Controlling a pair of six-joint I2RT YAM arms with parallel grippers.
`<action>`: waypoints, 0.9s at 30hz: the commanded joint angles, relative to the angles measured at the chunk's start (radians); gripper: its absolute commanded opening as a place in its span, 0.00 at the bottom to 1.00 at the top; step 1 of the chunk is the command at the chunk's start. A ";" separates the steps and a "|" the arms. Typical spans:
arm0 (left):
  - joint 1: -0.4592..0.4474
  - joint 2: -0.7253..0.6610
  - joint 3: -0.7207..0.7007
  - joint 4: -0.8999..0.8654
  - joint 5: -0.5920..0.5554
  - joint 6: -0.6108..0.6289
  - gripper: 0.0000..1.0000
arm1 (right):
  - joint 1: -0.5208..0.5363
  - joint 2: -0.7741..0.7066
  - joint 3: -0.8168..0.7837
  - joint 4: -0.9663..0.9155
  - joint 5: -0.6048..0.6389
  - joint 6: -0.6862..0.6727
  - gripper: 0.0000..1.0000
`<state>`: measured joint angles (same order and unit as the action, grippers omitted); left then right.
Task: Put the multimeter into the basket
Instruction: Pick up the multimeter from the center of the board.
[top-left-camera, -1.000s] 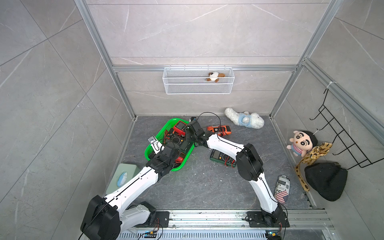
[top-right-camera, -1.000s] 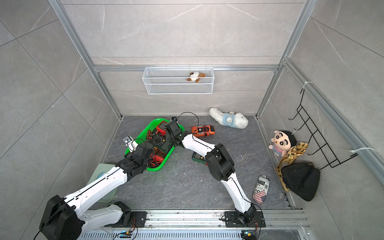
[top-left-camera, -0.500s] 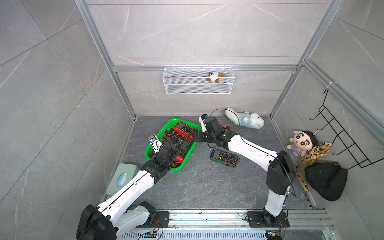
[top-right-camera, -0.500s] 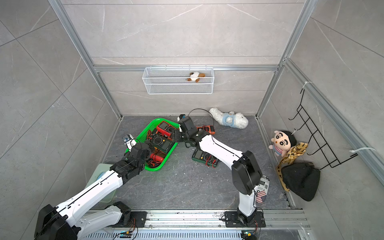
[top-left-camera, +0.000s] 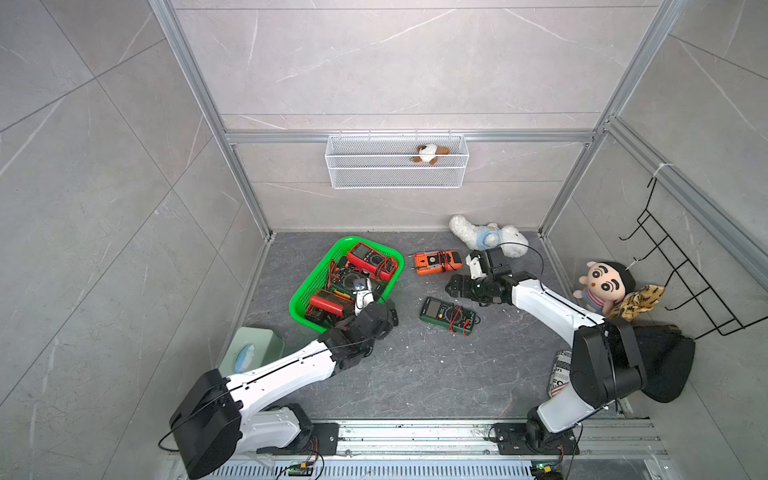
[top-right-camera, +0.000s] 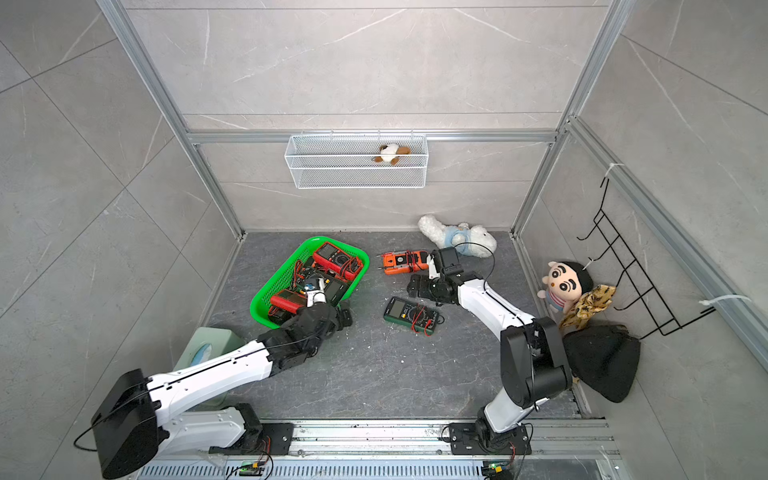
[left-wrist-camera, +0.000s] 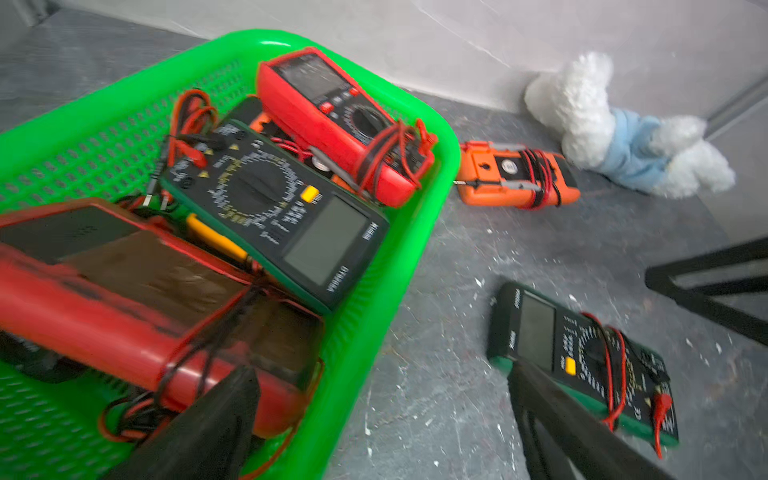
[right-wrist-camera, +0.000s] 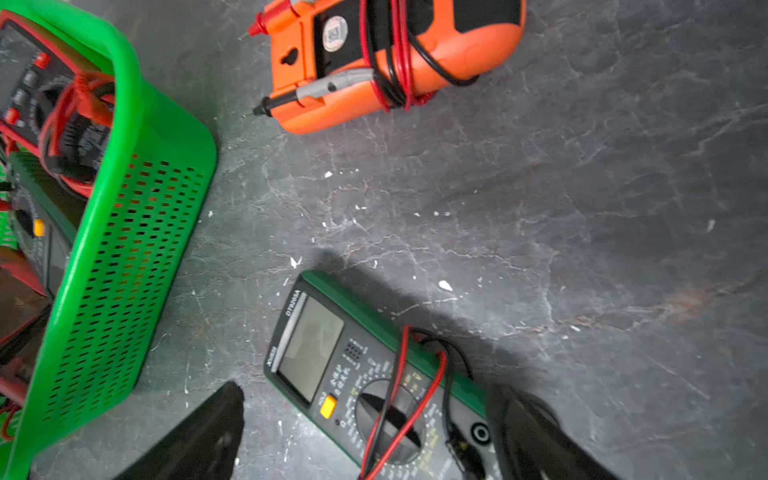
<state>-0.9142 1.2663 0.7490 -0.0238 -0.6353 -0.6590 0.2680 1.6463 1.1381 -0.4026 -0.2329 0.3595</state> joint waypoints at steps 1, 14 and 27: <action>-0.032 0.069 0.059 0.073 -0.005 0.038 0.98 | -0.035 0.064 0.002 -0.017 -0.059 -0.065 0.97; -0.092 0.240 0.109 0.082 0.044 -0.030 0.94 | -0.055 0.098 -0.118 0.035 -0.190 -0.059 0.90; -0.091 0.375 0.255 -0.056 -0.033 -0.120 0.91 | 0.192 -0.063 -0.324 0.162 -0.154 0.114 0.86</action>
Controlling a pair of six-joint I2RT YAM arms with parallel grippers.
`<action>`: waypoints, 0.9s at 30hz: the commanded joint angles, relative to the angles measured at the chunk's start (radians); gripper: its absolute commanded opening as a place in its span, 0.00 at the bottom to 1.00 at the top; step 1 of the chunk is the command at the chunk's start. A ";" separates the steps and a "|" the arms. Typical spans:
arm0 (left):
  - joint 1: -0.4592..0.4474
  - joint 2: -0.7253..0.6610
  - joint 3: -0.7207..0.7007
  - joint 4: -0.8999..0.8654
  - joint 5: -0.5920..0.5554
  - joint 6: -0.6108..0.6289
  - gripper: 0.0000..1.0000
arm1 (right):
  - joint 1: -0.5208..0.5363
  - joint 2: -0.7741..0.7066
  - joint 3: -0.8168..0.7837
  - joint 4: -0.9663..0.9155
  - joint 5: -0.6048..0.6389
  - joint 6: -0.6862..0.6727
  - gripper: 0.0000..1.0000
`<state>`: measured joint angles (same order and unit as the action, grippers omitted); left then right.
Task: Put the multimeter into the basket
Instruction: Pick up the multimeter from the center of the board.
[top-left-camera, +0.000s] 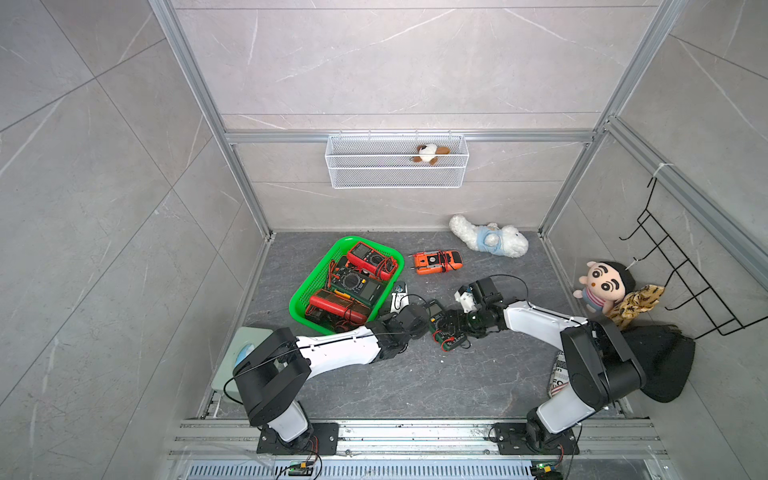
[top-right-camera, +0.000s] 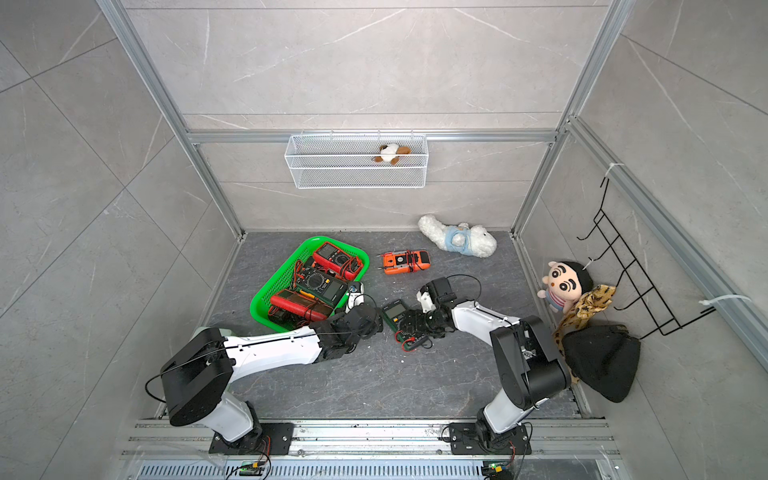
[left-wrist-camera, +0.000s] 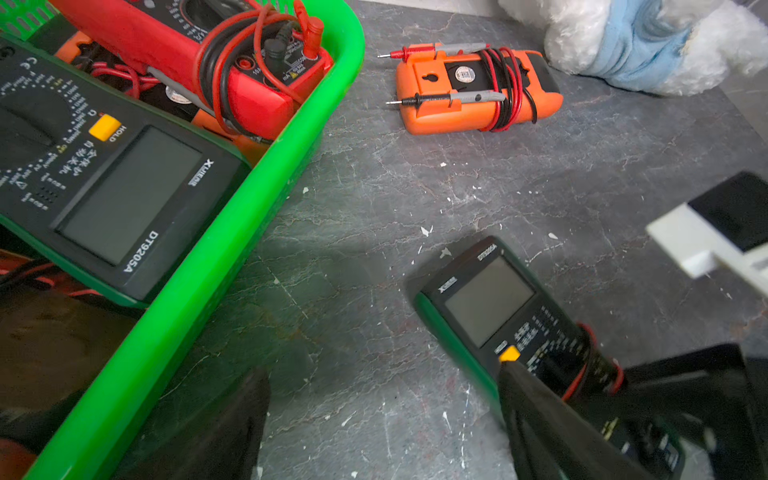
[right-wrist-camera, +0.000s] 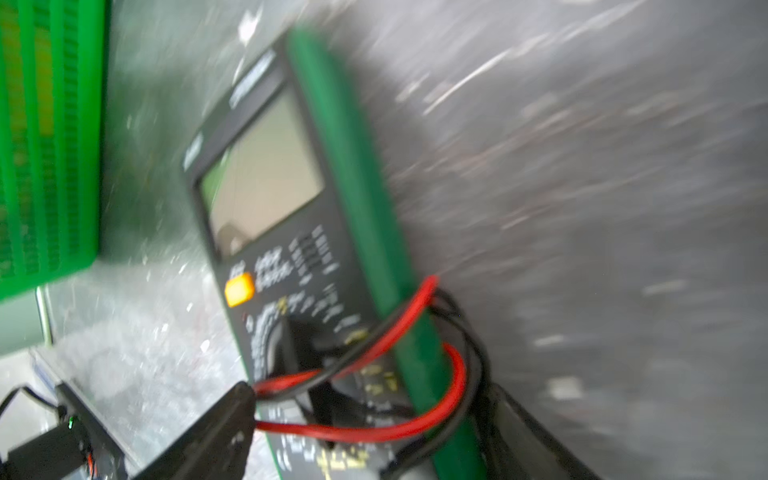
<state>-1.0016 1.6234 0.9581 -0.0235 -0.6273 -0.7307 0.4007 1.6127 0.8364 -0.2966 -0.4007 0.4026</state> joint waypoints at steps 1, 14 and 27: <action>-0.005 0.029 0.059 -0.071 -0.044 -0.061 0.91 | 0.083 -0.036 -0.031 0.077 0.018 0.090 0.86; -0.013 0.102 0.117 -0.099 0.106 -0.145 0.98 | 0.099 -0.285 -0.074 -0.145 0.472 0.155 0.93; -0.051 0.330 0.392 -0.348 0.108 -0.245 0.98 | 0.017 -0.446 -0.134 -0.213 0.658 0.170 1.00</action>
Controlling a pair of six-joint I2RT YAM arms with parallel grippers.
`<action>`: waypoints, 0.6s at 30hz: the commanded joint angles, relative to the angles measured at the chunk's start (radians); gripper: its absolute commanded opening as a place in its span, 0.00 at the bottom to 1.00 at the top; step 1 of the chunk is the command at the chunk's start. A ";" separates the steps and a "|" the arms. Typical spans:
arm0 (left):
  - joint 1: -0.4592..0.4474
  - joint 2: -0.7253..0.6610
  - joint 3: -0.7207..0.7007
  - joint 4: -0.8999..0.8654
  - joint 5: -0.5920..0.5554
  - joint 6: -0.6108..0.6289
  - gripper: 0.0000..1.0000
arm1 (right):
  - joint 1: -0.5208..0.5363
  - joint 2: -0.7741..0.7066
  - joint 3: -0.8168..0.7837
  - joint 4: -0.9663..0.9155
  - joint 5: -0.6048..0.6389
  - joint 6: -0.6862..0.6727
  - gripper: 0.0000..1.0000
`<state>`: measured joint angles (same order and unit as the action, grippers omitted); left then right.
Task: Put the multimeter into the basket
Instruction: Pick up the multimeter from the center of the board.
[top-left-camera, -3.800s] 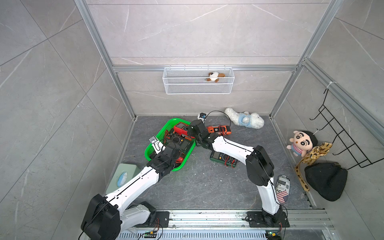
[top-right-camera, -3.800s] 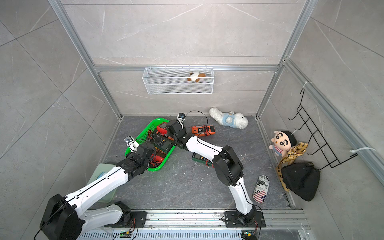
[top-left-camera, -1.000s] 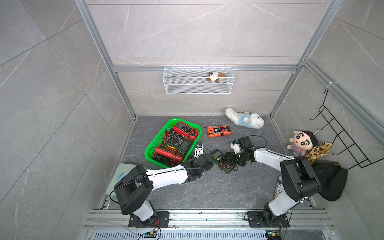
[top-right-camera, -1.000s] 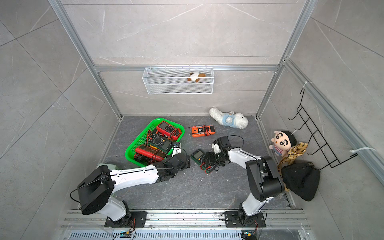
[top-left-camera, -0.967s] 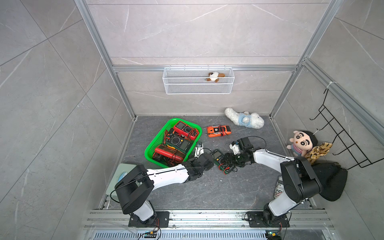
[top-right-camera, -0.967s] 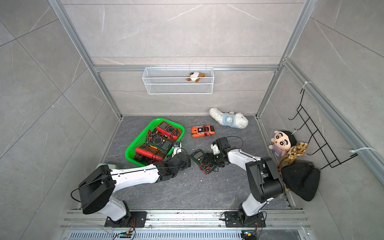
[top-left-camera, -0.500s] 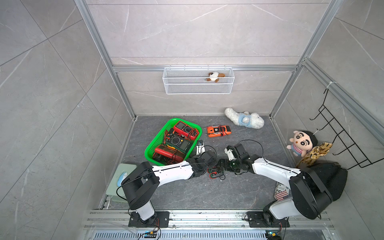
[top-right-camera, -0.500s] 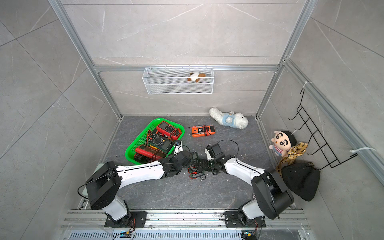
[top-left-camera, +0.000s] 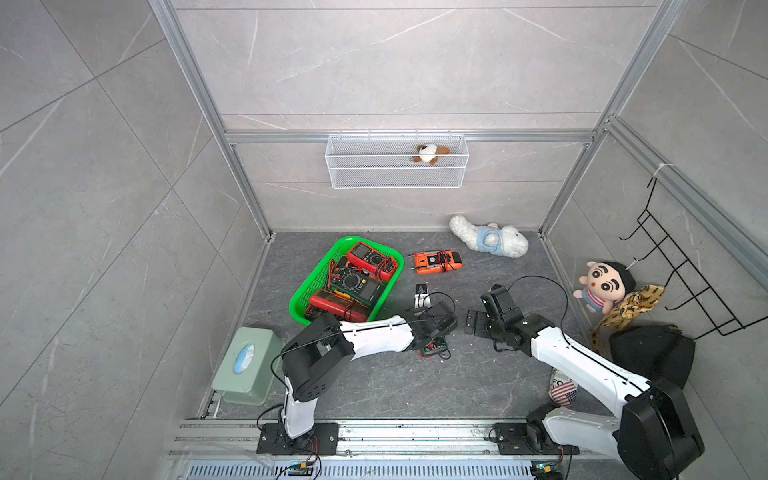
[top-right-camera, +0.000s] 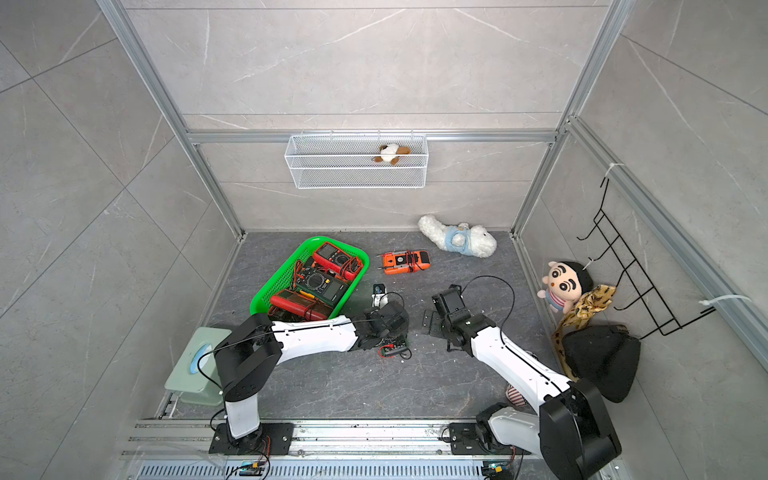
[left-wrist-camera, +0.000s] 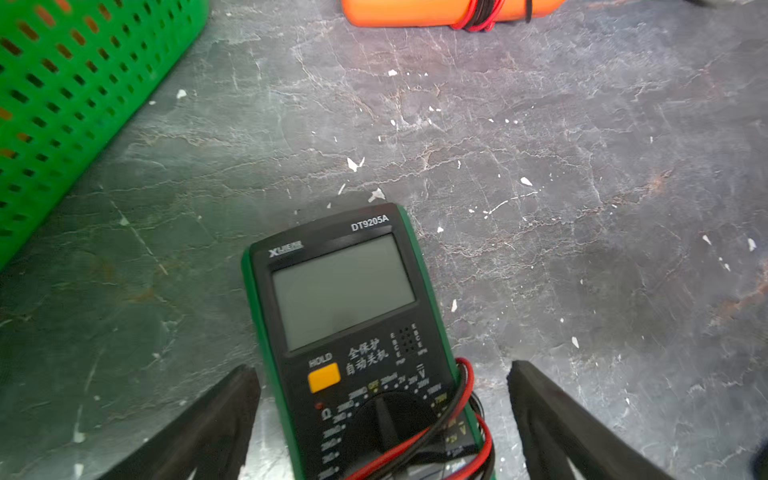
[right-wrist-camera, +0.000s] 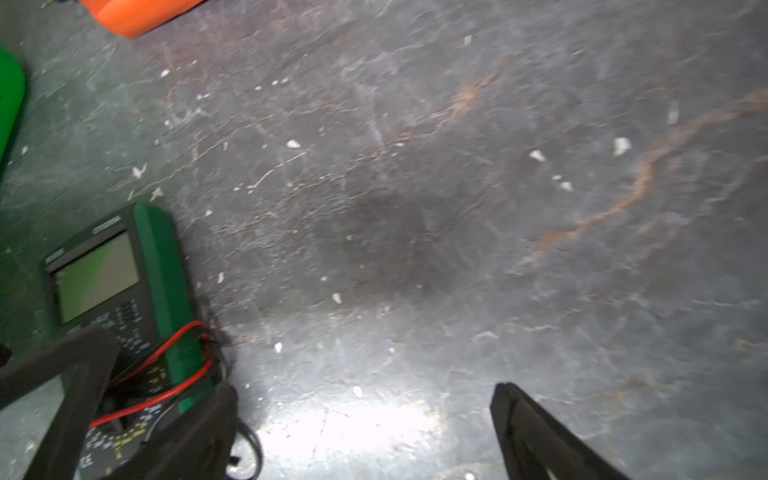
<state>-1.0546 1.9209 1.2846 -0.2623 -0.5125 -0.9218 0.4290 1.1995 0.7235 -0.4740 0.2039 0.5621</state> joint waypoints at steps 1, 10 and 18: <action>0.002 0.046 0.084 -0.139 -0.011 -0.070 0.98 | -0.016 -0.040 -0.022 -0.037 0.052 0.006 1.00; 0.003 0.116 0.194 -0.286 -0.018 -0.151 0.98 | -0.034 -0.073 -0.030 -0.041 0.061 -0.020 1.00; 0.006 0.165 0.252 -0.360 0.019 -0.173 0.98 | -0.039 -0.092 -0.038 -0.028 0.051 -0.045 1.00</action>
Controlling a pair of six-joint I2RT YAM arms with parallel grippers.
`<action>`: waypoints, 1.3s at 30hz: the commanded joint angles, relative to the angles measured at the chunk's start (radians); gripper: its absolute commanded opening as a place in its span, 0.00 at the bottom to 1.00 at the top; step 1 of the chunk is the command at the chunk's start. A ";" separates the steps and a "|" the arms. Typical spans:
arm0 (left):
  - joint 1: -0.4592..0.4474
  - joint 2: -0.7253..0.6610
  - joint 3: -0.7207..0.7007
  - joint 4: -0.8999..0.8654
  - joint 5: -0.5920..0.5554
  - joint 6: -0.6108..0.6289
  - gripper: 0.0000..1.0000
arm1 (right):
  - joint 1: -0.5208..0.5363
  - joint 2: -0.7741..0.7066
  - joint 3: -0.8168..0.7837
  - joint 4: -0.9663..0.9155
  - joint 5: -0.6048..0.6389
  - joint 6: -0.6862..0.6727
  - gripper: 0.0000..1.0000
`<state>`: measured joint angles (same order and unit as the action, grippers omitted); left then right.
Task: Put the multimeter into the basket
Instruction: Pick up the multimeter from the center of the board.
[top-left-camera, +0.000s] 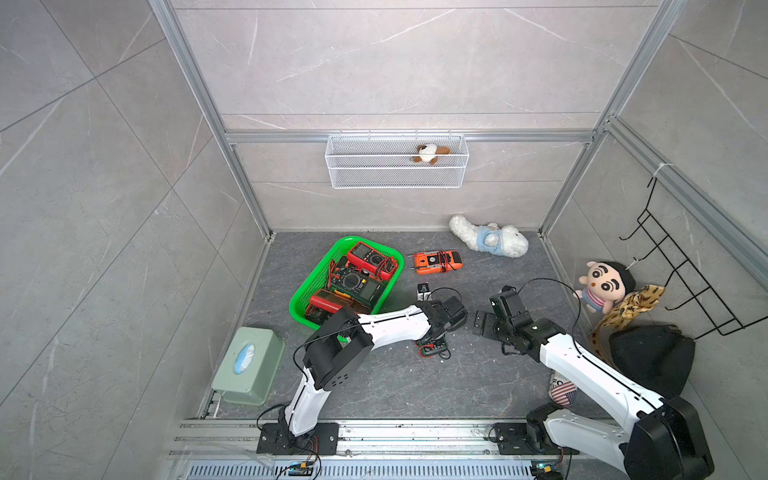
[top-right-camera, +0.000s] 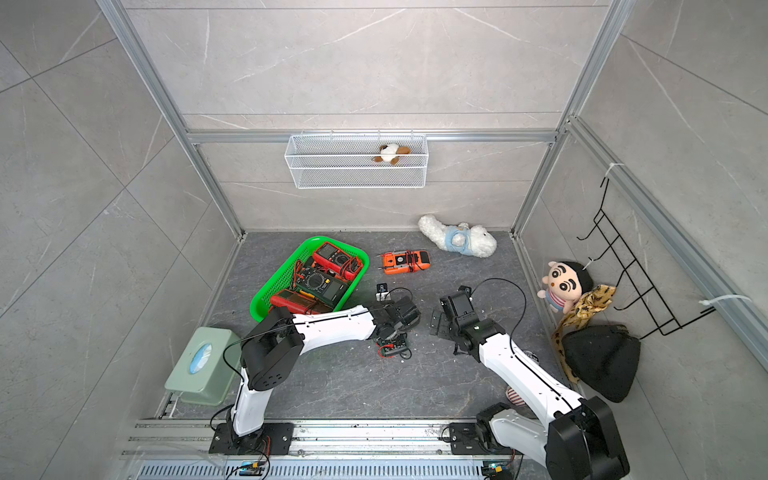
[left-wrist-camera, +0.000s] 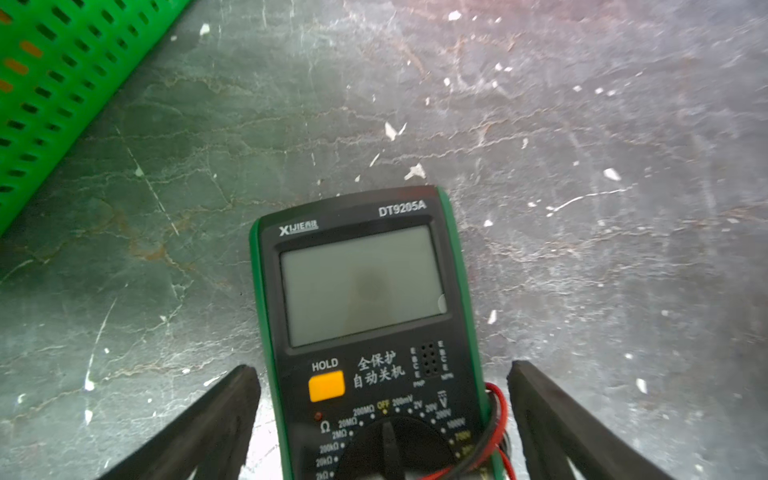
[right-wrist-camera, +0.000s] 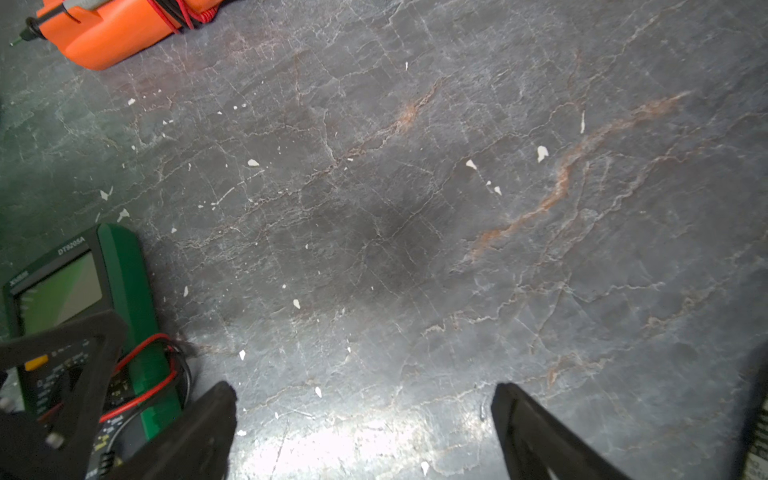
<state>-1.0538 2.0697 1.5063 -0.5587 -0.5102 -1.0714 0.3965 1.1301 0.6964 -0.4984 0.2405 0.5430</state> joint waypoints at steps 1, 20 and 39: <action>0.006 0.023 0.031 -0.073 0.019 -0.027 0.98 | -0.009 -0.025 -0.011 -0.006 0.015 -0.031 1.00; 0.030 0.127 0.063 -0.043 0.032 0.251 0.98 | -0.025 -0.003 0.007 0.007 0.005 -0.044 1.00; 0.035 -0.064 0.069 0.008 -0.128 0.162 0.00 | -0.025 -0.083 0.035 -0.005 0.022 -0.124 1.00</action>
<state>-1.0248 2.1407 1.5593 -0.5621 -0.5491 -0.8837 0.3771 1.0744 0.7086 -0.4976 0.2413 0.4583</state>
